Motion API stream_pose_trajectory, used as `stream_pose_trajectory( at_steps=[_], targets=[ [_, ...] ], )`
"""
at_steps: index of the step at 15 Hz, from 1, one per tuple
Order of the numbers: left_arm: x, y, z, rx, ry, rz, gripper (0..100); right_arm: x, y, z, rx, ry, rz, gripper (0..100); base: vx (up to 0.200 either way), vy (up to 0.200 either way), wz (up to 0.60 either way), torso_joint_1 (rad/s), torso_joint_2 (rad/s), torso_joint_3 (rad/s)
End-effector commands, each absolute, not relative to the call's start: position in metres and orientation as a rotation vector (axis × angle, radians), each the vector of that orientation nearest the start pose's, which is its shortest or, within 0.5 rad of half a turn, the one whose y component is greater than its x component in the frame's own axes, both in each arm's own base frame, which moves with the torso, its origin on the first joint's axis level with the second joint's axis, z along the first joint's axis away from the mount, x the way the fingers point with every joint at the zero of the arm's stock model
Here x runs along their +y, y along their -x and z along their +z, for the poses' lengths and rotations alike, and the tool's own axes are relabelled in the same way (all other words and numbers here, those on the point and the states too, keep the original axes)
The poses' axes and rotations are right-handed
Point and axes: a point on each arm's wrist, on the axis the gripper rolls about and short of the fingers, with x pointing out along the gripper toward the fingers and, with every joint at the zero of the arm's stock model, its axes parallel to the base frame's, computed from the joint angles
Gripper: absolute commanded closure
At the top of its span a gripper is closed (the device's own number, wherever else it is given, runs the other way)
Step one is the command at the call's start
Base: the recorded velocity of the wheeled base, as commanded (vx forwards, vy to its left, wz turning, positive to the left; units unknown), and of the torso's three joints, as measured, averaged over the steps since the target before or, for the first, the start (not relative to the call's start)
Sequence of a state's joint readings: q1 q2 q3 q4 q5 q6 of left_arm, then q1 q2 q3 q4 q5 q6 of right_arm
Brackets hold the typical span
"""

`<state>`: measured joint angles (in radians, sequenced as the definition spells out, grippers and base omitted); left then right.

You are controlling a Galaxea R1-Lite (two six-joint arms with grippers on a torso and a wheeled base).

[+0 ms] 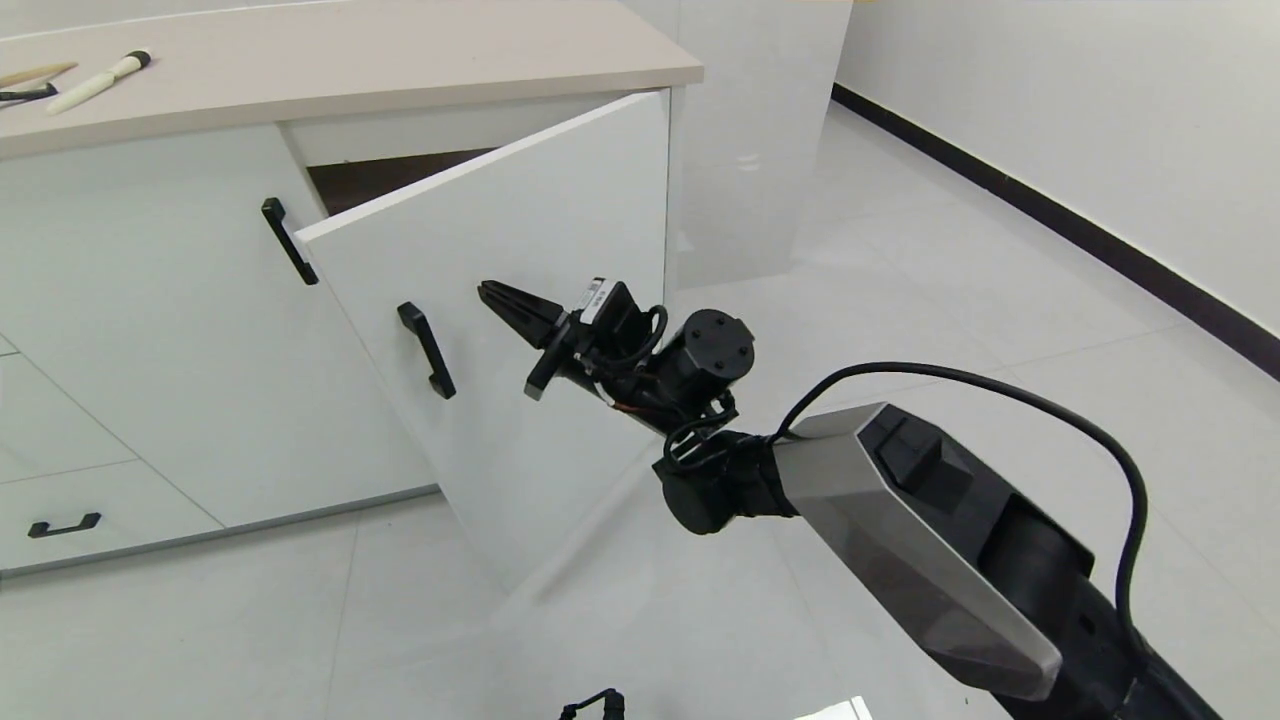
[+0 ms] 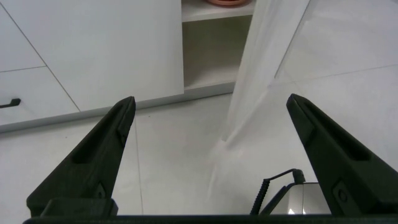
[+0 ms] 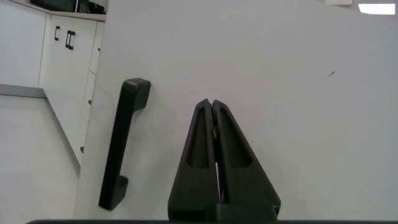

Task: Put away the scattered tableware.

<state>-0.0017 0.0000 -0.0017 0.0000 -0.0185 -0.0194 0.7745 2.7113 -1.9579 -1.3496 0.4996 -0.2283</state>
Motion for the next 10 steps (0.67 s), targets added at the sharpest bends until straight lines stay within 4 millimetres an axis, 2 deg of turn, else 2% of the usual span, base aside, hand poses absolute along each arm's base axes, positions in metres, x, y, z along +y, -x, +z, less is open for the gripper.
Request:
stream_pose_trajectory(
  at_steps=[1, 2, 3, 4, 5, 6, 8, 10],
  targets=[
    [0.000, 0.023, 0.076, 0.000, 0.020, -0.020, 0, 0.381, -0.376, 0.116, -0.768, 0.105, 1.152, 100, 0.000, 0.000, 0.00, 0.000, 0.00, 0.000],
    [0.000, 0.023, 0.076, 0.000, 0.020, -0.020, 0, 0.381, -0.376, 0.116, -0.768, 0.105, 1.152, 100, 0.000, 0.000, 0.00, 0.000, 0.00, 0.000],
    [0.000, 0.023, 0.076, 0.000, 0.020, -0.020, 0, 0.377, -0.369, 0.145, -0.824, 0.094, 1.142, 100, 0.000, 0.000, 0.00, 0.000, 0.00, 0.000],
    [0.000, 0.023, 0.076, 0.000, 0.020, -0.020, 0, 0.374, -0.364, 0.162, -0.871, 0.082, 1.135, 100, 0.000, 0.000, 0.00, 0.000, 0.00, 0.000],
    [0.000, 0.023, 0.076, 0.000, 0.020, -0.020, 0, 0.372, -0.361, 0.170, -0.896, 0.071, 1.133, 100, 0.000, 0.000, 0.00, 0.000, 0.00, 0.000],
    [0.000, 0.023, 0.076, 0.000, 0.020, -0.020, 0, 0.367, -0.352, 0.190, -0.978, 0.032, 1.127, 100, 0.000, 0.000, 0.00, 0.000, 0.00, 0.000],
    [0.000, 0.023, 0.076, 0.000, 0.020, -0.020, 0, 0.357, -0.348, 0.208, -1.001, 0.008, 1.121, 100, 0.000, 0.000, 0.00, 0.000, 0.00, 0.000],
    [0.000, 0.023, 0.076, 0.000, 0.020, -0.020, 0, 0.337, -0.339, 0.240, -1.023, 0.015, 1.099, 100, 0.000, 0.000, 0.00, 0.000, 0.00, 0.000]
  ],
)
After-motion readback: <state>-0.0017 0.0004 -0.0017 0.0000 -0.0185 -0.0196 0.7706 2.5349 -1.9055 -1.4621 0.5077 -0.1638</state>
